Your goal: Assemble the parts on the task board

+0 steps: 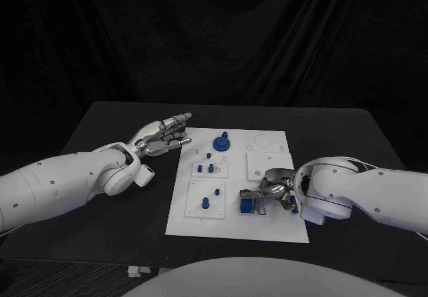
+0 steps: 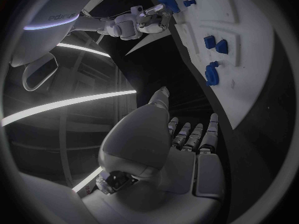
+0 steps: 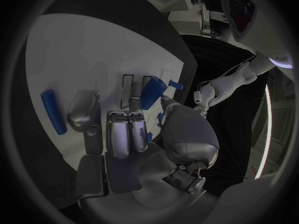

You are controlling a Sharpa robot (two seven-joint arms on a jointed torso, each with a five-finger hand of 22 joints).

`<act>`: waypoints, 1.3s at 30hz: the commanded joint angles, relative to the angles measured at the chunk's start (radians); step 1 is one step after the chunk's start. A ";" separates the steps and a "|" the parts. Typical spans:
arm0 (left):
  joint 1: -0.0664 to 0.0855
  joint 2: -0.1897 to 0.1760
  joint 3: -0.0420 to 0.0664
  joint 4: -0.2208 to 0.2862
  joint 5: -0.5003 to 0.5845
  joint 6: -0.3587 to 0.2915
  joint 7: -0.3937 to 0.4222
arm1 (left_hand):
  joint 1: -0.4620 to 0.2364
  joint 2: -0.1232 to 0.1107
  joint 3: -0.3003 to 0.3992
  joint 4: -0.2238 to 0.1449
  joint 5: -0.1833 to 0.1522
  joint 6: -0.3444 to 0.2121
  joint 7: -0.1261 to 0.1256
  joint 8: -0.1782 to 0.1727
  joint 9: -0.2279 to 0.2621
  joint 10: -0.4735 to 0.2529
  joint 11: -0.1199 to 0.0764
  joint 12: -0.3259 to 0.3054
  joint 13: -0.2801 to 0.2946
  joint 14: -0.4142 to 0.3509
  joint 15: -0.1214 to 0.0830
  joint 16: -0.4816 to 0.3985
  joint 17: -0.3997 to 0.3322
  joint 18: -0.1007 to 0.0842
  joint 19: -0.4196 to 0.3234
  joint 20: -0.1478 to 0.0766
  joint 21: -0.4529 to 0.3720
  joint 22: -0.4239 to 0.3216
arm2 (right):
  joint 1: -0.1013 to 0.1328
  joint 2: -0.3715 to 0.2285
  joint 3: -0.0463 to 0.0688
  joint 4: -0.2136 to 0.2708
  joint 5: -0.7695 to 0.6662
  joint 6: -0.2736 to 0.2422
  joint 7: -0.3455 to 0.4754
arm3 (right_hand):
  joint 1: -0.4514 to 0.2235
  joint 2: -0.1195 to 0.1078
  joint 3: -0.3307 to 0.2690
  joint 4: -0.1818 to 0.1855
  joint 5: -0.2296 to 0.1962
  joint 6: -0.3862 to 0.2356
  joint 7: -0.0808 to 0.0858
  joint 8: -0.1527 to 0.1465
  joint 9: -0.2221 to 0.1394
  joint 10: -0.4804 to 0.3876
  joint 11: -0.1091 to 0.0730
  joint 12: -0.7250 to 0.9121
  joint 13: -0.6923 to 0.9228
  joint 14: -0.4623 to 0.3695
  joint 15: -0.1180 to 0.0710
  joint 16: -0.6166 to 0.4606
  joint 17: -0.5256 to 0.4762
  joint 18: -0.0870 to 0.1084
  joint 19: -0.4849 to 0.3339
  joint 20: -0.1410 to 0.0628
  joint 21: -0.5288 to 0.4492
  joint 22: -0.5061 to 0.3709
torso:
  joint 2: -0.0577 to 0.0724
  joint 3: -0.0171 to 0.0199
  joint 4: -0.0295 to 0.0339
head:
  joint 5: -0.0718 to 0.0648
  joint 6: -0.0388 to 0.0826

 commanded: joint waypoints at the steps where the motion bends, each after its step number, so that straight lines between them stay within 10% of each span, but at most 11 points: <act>1: -0.002 0.000 0.001 0.002 0.006 0.011 0.008 | -0.001 0.009 -0.001 -0.006 0.004 0.000 0.008 -0.001 0.001 -0.001 0.006 0.004 0.001 0.002 0.003 0.005 0.002 -0.020 0.004 0.000 0.003 -0.001 | -0.003 -0.001 0.000 -0.002 -0.010 -0.007 -0.013 | -0.010 0.005 -0.009 0.002 -0.004 0.001 0.007 -0.005 0.001 0.106 0.005 0.003 0.263 0.104 0.008 0.003 0.264 0.010 -0.002 0.007 -0.005 0.133 | 0.000 -0.0002 -0.0009 | 0.001 0.000; 10: -0.003 -0.001 0.001 0.003 0.006 0.016 0.004 | -0.003 0.013 0.000 -0.004 0.006 0.001 0.011 -0.001 0.001 -0.001 0.010 0.004 0.001 0.005 0.008 0.007 0.002 -0.023 0.005 0.000 0.003 -0.003 | -0.003 -0.015 0.000 0.003 -0.011 -0.053 0.012 | -0.019 0.018 -0.023 0.020 0.001 0.000 0.008 -0.005 0.002 0.106 0.005 0.003 0.263 0.104 0.008 0.003 0.264 0.011 -0.003 0.008 -0.012 0.131 | 0.000 0.0003 0.0010 | 0.000 0.000; 19: -0.005 -0.007 0.001 0.003 0.006 0.018 0.000 | -0.003 0.013 0.000 -0.004 0.006 0.001 0.011 -0.001 0.001 -0.001 0.010 0.004 0.001 0.005 0.008 0.007 0.002 -0.023 0.005 0.000 0.003 -0.003 | -0.005 -0.045 0.000 0.044 -0.132 -0.060 0.069 | 0.080 -0.026 -0.074 -0.027 0.000 0.003 -0.001 0.040 0.052 0.106 -0.003 0.003 0.263 0.104 0.003 0.003 0.264 0.010 0.001 0.004 -0.009 0.133 | 0.000 -0.0002 0.0002 | 0.003 0.000; 22: -0.006 -0.007 0.001 0.003 0.006 0.020 -0.001 | -0.004 0.014 0.000 -0.004 0.006 0.002 0.012 -0.001 0.001 -0.001 0.010 0.004 0.001 0.005 0.010 0.007 0.002 -0.024 0.006 0.000 0.003 -0.002 | -0.009 -0.054 0.000 0.065 -0.205 -0.064 0.085 | 0.162 -0.062 -0.122 0.010 -0.023 -0.067 -0.005 0.179 0.228 0.106 -0.018 0.003 0.263 0.104 -0.006 0.003 0.264 0.008 0.005 -0.001 -0.009 0.135 | 0.000 0.0004 0.0001 | 0.003 0.000; 28: -0.008 -0.007 0.001 0.003 0.006 0.023 -0.003 | -0.004 0.014 0.000 -0.004 0.006 0.002 0.012 -0.001 0.001 -0.001 0.010 0.004 0.001 0.005 0.010 0.007 0.002 -0.024 0.006 0.000 0.003 -0.002 | -0.013 -0.060 0.000 0.085 -0.286 -0.068 0.101 | 0.225 -0.090 -0.144 0.030 -0.030 -0.146 -0.027 0.361 0.468 0.106 -0.024 0.003 0.263 0.104 -0.013 0.003 0.264 0.010 0.009 -0.016 -0.006 0.137 | 0.000 0.0012 0.0003 | -0.001 0.000; 31: -0.010 -0.007 0.001 0.003 0.006 0.023 -0.005 | -0.003 0.015 0.001 -0.004 0.007 0.003 0.013 -0.001 0.002 -0.001 0.011 0.004 0.001 0.006 0.011 0.007 0.002 -0.025 0.007 0.000 0.004 -0.001 | -0.014 -0.060 0.000 0.088 -0.304 -0.065 0.105 | 0.235 -0.093 -0.145 0.029 -0.029 -0.169 -0.031 0.416 0.543 0.106 -0.030 0.003 0.263 0.104 -0.019 0.003 0.264 0.008 0.010 -0.016 -0.007 0.137 | 0.000 0.0017 -0.0018 | 0.002 0.000; 39: -0.011 -0.007 0.001 0.002 0.006 0.025 -0.010 | -0.003 0.016 0.001 -0.005 0.008 0.002 0.014 -0.001 0.001 -0.001 0.012 0.005 0.001 0.006 0.012 0.008 0.002 -0.025 0.008 0.000 0.004 -0.001 | -0.016 -0.059 0.000 0.084 -0.317 -0.058 0.106 | 0.238 -0.083 -0.140 0.029 -0.028 -0.179 -0.034 0.441 0.580 0.106 -0.032 0.003 0.263 0.104 -0.021 0.003 0.264 0.008 0.010 -0.018 -0.007 0.137 | 0.000 0.0006 -0.0007 | 0.005 0.000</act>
